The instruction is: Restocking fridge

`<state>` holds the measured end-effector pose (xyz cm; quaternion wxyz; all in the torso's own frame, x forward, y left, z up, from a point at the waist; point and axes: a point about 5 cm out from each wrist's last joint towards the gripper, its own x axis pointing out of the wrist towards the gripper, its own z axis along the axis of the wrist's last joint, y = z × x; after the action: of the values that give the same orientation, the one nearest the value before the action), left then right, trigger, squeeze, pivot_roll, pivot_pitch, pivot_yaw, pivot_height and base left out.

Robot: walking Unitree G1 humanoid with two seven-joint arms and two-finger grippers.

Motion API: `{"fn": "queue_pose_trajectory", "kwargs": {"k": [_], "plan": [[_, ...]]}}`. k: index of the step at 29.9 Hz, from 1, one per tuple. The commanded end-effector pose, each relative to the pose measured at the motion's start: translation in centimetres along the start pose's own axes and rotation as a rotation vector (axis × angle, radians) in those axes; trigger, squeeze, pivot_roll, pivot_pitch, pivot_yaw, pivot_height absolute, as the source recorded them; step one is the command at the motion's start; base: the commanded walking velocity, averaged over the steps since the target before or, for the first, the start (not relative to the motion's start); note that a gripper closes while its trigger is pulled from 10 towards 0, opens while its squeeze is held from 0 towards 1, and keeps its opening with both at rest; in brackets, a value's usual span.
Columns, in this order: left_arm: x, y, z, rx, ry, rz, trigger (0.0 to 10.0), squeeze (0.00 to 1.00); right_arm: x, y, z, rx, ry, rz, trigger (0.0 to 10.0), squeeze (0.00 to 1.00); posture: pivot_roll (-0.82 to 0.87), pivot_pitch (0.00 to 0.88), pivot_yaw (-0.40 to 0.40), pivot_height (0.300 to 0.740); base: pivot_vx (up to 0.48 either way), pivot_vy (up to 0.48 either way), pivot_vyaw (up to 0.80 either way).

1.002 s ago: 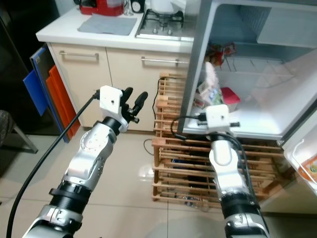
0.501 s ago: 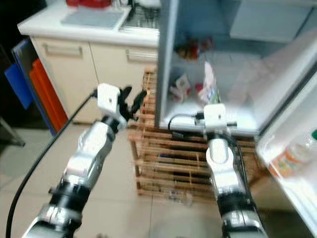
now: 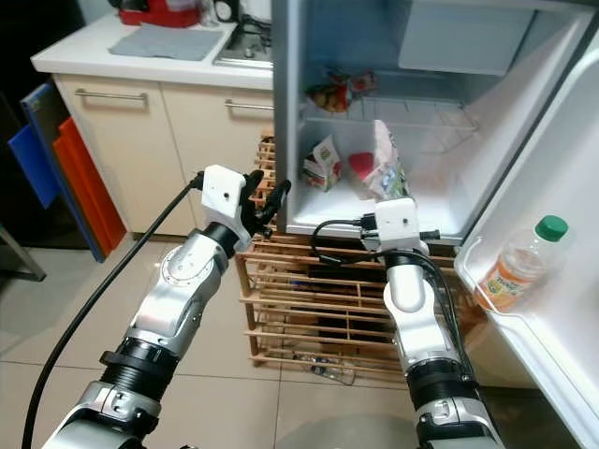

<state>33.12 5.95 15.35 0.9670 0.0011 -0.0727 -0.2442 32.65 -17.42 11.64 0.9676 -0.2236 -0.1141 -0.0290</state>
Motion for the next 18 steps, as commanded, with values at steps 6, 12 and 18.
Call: {"fn": "queue_pose_trajectory", "kwargs": {"k": [6,12,18], "plan": [[0.0,-0.3,0.4,0.072,-0.022,-0.054,10.0,0.00,1.3,-0.5,2.6,-0.182,-0.186,-0.006,0.0,0.00,-0.08,0.000,0.003,0.740,0.000,0.000,0.00],[0.1,-0.2,0.6,0.064,-0.030,-0.046,10.0,0.00,1.6,-0.8,-0.1,0.495,0.157,-0.164,0.0,0.00,-0.08,0.000,0.001,0.740,0.000,0.000,0.00],[0.1,0.3,1.0,0.030,-0.046,-0.028,10.0,0.00,1.6,0.4,1.3,0.596,0.118,-0.133,0.0,0.00,-0.08,0.000,0.001,0.740,0.000,0.000,0.00]]}}
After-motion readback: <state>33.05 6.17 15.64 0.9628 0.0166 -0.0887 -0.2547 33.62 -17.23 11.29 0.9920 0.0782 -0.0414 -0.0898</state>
